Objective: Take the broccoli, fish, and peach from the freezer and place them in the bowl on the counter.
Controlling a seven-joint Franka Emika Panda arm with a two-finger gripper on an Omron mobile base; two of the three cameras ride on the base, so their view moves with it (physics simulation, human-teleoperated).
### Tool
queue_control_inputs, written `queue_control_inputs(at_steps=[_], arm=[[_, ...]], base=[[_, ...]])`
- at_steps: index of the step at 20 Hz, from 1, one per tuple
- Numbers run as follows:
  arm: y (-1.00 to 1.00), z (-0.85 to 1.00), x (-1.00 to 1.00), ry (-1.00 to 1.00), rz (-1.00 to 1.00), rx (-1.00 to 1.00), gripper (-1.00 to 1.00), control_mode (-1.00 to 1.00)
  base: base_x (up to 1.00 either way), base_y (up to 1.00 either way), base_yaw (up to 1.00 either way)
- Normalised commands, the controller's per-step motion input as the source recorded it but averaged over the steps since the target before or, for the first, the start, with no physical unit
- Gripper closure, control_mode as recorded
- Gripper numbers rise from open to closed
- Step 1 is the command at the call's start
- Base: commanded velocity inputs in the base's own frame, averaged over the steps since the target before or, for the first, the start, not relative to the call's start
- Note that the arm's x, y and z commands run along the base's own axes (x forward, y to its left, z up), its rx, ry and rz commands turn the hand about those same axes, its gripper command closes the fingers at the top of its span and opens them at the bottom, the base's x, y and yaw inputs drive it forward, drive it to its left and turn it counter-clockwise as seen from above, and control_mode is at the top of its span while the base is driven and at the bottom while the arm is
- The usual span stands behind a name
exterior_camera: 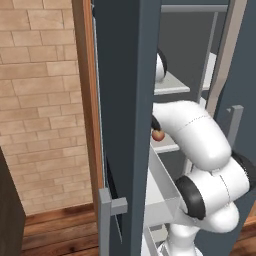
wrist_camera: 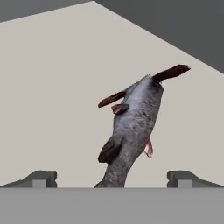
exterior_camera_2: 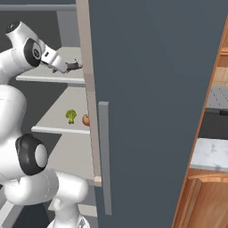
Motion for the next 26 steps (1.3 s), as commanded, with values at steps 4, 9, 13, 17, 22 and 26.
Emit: queue_control_inputs(at_steps=[4,9,13,17,22,26], arm=[[-0.15,-0.01,0.38,0.02,0.0,0.01,-1.0,-1.0],[-0.14,-0.14,0.3,0.01,0.0,0.02,-1.0,-1.0],[-0.08,-0.36,0.11,0.0,0.0,0.01,-1.0,-1.0],[-0.01,-0.14,0.19,0.0,0.0,0.01,-1.0,-1.0],[-0.02,-0.17,0.23,0.0,0.0,0.0,1.0,-1.0],[-0.02,-0.04,0.18,0.0,0.0,0.0,1.0,-1.0]], base=[[0.0,0.0,0.0],[0.0,0.0,0.0],[0.0,0.0,0.0],[0.0,0.0,0.0],[0.0,0.0,0.0],[0.0,0.0,0.0]])
